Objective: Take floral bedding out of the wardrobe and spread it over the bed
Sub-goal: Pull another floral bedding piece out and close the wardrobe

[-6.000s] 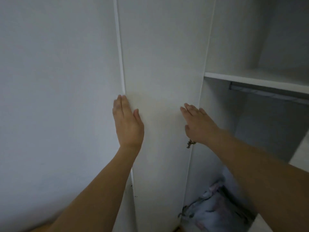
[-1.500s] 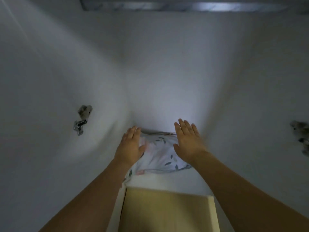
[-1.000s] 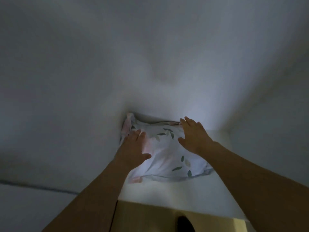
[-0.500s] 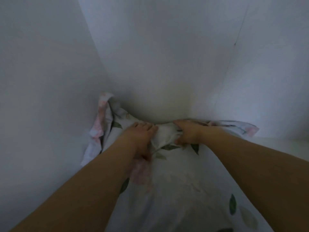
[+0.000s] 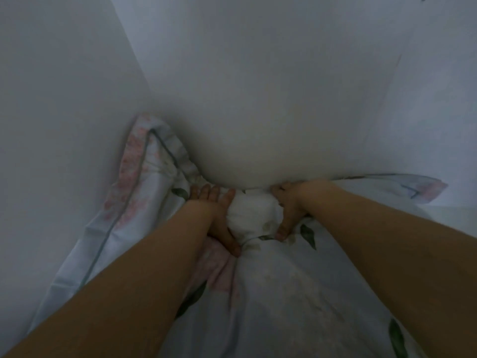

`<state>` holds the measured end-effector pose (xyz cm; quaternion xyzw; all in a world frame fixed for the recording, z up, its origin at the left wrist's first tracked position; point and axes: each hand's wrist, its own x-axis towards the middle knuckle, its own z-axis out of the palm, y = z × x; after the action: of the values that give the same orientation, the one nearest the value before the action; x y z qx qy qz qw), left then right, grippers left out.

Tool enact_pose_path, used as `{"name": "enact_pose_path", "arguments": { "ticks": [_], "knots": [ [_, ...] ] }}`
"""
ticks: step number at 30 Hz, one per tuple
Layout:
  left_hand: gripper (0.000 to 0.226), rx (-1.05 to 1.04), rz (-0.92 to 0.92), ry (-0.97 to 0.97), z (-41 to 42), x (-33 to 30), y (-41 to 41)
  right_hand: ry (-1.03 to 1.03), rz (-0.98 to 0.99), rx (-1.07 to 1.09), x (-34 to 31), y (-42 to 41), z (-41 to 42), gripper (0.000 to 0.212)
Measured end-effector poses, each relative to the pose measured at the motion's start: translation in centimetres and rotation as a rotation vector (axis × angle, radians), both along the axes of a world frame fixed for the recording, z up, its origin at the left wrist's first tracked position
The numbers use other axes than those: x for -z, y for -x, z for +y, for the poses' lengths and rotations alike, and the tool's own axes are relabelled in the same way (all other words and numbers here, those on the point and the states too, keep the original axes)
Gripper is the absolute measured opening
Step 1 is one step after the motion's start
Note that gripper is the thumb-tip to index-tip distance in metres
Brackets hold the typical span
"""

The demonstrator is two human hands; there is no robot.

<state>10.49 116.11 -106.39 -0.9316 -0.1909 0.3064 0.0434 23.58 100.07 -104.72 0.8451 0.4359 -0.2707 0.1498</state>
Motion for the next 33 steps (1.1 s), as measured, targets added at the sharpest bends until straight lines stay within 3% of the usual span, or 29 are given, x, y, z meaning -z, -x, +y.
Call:
{"name": "enact_pose_path", "arguments": {
  "ticks": [3,6,10,16,23,27,30,33],
  "knots": [
    [0.160,-0.055,0.056,0.112,1.5,-1.5,-2.1,0.128,-0.063,0.023,0.4,0.3,1.9,0.119],
    [0.152,-0.124,0.081,0.173,1.9,-1.3,-3.1,0.047,-0.109,0.036,1.2,0.4,2.7,0.104],
    [0.148,-0.042,0.057,0.035,0.5,0.2,-2.7,0.027,-0.267,-0.145,1.8,0.8,2.1,0.116],
    [0.139,0.104,-0.032,-0.090,-1.4,-0.4,-2.4,0.025,-0.147,-0.087,1.3,0.6,1.4,0.125],
    [0.101,0.160,-0.328,-0.152,-2.6,0.5,0.6,-0.071,-0.023,0.014,0.5,2.9,-0.6,0.108],
    [0.056,0.217,-0.532,-0.202,-5.0,-1.1,3.6,-0.371,-0.260,0.063,-0.3,6.3,-4.5,0.078],
    [0.035,0.251,-0.574,-0.190,-7.2,-4.7,6.0,-0.445,-0.330,0.127,-3.2,9.1,-7.3,0.084],
    [0.031,0.262,-0.562,-0.159,-9.8,-11.5,8.4,-0.463,-0.288,0.171,-9.0,11.3,-9.9,0.072]
  ]
}}
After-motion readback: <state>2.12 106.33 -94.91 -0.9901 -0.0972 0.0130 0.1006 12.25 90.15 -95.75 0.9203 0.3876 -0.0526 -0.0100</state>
